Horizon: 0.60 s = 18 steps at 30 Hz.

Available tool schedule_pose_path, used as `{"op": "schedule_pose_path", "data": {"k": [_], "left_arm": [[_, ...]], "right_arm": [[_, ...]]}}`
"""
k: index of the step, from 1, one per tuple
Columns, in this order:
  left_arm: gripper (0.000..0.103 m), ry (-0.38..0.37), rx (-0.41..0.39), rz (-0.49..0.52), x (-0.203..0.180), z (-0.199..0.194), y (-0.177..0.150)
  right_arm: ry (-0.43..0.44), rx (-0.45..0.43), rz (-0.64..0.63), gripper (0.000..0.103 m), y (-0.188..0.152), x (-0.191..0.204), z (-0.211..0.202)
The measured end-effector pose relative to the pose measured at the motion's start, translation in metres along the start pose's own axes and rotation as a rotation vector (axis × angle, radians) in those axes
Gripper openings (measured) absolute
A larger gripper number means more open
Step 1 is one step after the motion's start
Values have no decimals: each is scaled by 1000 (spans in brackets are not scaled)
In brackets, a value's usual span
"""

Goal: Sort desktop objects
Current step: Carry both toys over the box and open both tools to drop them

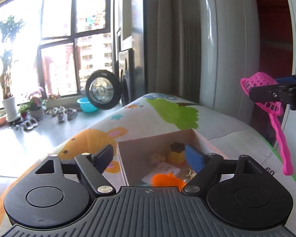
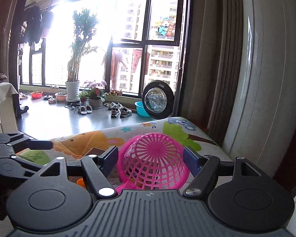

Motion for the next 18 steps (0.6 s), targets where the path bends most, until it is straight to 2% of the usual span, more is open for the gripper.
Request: {"op": "schedule_pose_path", "data": {"k": [1, 4, 10, 15, 18], "left_arm": [[98, 14, -1, -5, 8, -7, -6], [99, 43, 40, -1, 27, -25, -32], [100, 65, 115, -15, 47, -46, -84], [100, 70, 139, -62, 59, -51, -101], [100, 94, 143, -81, 68, -51, -107]], "right_arm": [[3, 14, -1, 73, 0, 1, 9], [22, 61, -18, 73, -3, 6, 39], [38, 121, -183, 73, -4, 60, 117], [85, 142, -245, 73, -3, 104, 160], [136, 199, -236, 73, -2, 115, 185]]}}
Point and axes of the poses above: each gripper's, at about its wrist camera, not at the fingertips, and z roughly the way its jaws point, x to its left, y to its top, the point moved 6 cm from there along z, roughly the way its jaws point, and after that the axes turned 9 degrees about -z, right-handed, at the moved point
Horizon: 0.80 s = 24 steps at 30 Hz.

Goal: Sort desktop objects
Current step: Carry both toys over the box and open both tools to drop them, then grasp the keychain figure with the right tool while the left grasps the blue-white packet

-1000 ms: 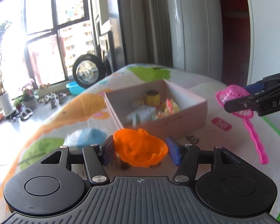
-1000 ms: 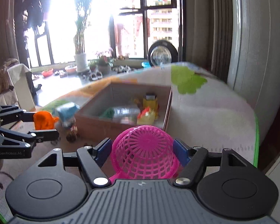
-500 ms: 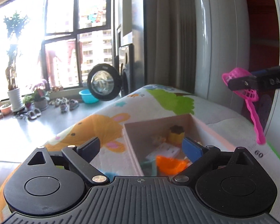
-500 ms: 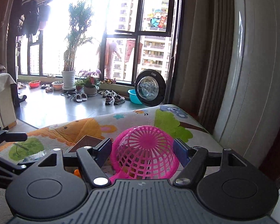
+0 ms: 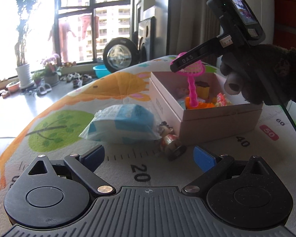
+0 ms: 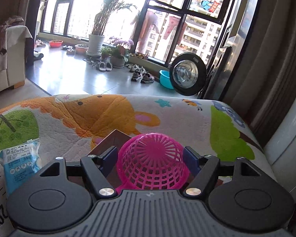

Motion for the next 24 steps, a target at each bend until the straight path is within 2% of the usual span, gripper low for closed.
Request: {"op": "schedule_pose_path", "data": {"k": [2, 4, 7, 9, 11, 12, 14, 15, 16, 18, 20, 22, 24], "left_arm": [[100, 8, 0, -22, 7, -2, -2], [101, 13, -2, -46, 14, -4, -3], [101, 22, 8, -76, 22, -1, -6], [101, 23, 12, -90, 24, -1, -6], [101, 31, 10, -94, 25, -2, -5], [101, 42, 2, -95, 27, -3, -5], [101, 79, -22, -107, 34, -9, -2], [101, 102, -35, -121, 40, -12, 0], [102, 118, -42, -136, 45, -14, 1], [102, 152, -50, -177, 60, -17, 4], [102, 178, -50, -216, 71, -18, 7], [102, 189, -50, -241, 76, -18, 9], [102, 193, -53, -243, 75, -20, 9]], "right_arm": [[36, 19, 59, 80, 2, -5, 3], [50, -3, 106, 81, 2, -15, -5], [19, 3, 119, 81, -5, -24, -15], [13, 18, 116, 75, -8, -21, -19], [36, 17, 102, 63, -8, -11, -30], [45, 8, 79, 61, -8, 0, -38], [0, -32, -8, 50, -12, 26, -61], [2, -64, -39, 50, -16, 37, -73], [35, -111, -67, 50, -22, 55, -93], [119, -137, -88, 50, -36, 83, -116], [194, -95, -121, 48, -52, 114, -126], [196, -41, -169, 42, -64, 136, -119], [178, -5, -170, 42, -69, 145, -107]]}}
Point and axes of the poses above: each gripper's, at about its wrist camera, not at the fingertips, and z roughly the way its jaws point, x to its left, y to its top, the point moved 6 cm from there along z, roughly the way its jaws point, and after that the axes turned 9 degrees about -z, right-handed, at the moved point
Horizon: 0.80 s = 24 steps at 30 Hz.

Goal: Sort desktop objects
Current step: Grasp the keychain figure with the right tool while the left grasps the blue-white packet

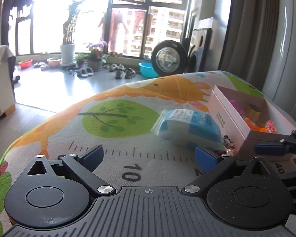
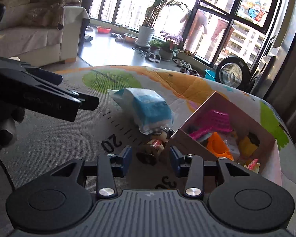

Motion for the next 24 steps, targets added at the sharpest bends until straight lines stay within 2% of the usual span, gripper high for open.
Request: {"op": "schedule_pose_path", "data": {"k": [7, 8, 9, 10, 15, 21, 22, 24], "left_arm": [[102, 15, 29, 42, -7, 1, -6], [102, 17, 31, 47, -8, 2, -6], [102, 18, 32, 52, -9, 2, -6], [102, 19, 33, 58, -10, 2, -6], [102, 9, 53, 64, -18, 3, -6], [102, -72, 125, 23, -42, 16, 0], [102, -86, 130, 17, -49, 20, 3], [102, -98, 135, -7, -62, 32, 12]], "right_arm": [[-40, 33, 65, 41, 2, 5, 33], [-32, 33, 77, 32, 2, 5, 32], [-22, 30, 87, 32, 1, 4, 30], [-6, 23, 98, 29, -3, 5, 26], [56, -10, 131, 28, -25, -10, -10], [-8, 17, 200, 29, -75, -40, -47], [-13, 14, 221, 29, -83, -45, -51], [-32, 1, 262, 41, -95, -53, -57]]}}
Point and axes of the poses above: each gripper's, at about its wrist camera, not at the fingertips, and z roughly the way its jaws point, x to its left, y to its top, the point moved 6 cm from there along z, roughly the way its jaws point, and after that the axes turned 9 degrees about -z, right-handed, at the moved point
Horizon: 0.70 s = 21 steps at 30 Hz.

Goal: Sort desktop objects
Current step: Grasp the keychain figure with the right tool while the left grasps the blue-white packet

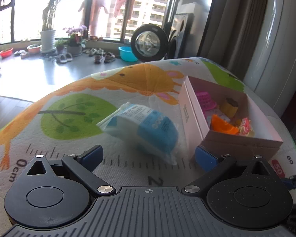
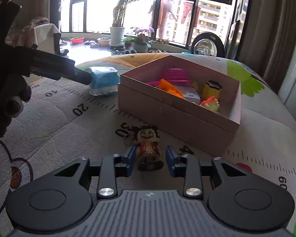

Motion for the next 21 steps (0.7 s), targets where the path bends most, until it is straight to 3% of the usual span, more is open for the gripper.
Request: {"op": "schedule_pose_path", "data": {"k": [2, 6, 14, 15, 17, 21], "left_arm": [[102, 6, 21, -54, -6, 16, 11], [102, 74, 83, -182, -5, 58, 30], [101, 188, 120, -130, 10, 96, 37], [99, 192, 130, -113, 14, 95, 33], [83, 195, 125, -43, 18, 88, 25], [70, 187, 113, 42, 25, 64, 10]], "right_arm": [[-28, -15, 45, 57, -8, -9, -1], [-62, -31, 99, 62, -22, -17, 2], [-57, -78, 144, 85, -25, -19, 1], [-56, -82, 154, 85, -25, -20, 1], [-52, -81, 176, 89, -25, -23, 2], [-51, -68, 201, 94, -27, -27, 3]]}}
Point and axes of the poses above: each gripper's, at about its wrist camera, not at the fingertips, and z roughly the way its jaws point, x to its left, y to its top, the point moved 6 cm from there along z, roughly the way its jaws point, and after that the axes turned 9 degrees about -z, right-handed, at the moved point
